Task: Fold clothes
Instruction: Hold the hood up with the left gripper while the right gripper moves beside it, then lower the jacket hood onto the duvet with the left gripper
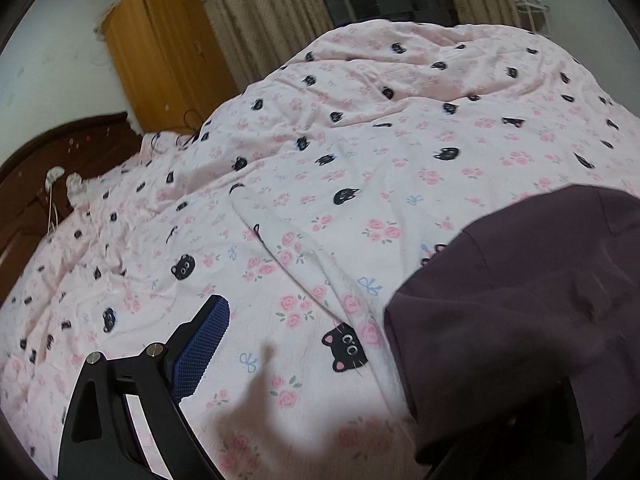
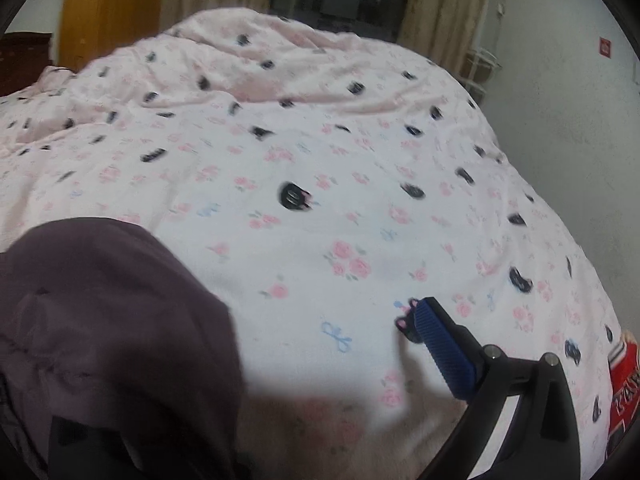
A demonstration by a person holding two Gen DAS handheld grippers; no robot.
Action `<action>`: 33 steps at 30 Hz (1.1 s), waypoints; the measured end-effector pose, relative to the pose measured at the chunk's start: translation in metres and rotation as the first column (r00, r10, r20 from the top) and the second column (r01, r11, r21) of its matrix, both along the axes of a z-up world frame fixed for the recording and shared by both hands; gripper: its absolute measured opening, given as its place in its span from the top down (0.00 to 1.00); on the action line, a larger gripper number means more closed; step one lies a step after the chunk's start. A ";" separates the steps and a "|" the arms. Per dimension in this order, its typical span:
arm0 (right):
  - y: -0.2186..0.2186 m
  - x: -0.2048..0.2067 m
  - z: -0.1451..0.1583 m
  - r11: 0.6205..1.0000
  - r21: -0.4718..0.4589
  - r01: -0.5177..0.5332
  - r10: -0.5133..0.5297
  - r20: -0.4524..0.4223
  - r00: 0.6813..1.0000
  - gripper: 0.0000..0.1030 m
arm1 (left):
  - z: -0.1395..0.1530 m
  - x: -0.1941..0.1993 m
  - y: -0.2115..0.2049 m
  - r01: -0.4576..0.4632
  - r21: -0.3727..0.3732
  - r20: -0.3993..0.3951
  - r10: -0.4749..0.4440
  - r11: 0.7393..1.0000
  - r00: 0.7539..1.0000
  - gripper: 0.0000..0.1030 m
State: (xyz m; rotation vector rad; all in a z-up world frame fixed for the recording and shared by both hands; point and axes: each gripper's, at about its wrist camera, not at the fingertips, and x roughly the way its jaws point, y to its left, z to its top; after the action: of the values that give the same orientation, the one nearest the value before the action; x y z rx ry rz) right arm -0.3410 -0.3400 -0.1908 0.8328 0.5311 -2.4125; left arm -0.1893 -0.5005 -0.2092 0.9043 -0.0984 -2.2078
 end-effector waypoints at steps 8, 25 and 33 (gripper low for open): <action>-0.044 0.012 0.002 0.984 0.089 -0.151 0.158 -0.082 0.984 0.00 | -0.010 -0.004 0.003 -0.001 -0.011 0.035 0.001 1.000 0.999 0.08; -0.041 -0.030 -0.005 0.996 0.056 -0.075 0.077 -0.035 0.996 0.00 | -0.017 0.005 -0.019 -0.095 0.069 0.001 0.095 0.993 0.995 0.00; -0.026 -0.020 0.007 0.991 -0.013 -0.129 0.130 0.013 0.991 0.00 | -0.005 0.014 -0.014 -0.054 0.067 -0.053 0.058 0.996 0.997 0.00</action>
State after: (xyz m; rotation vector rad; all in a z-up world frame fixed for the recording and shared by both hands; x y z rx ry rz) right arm -0.3614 -0.3664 -0.1834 0.7845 0.5478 -2.2881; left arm -0.1757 -0.5149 -0.2146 0.8711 0.0246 -2.1923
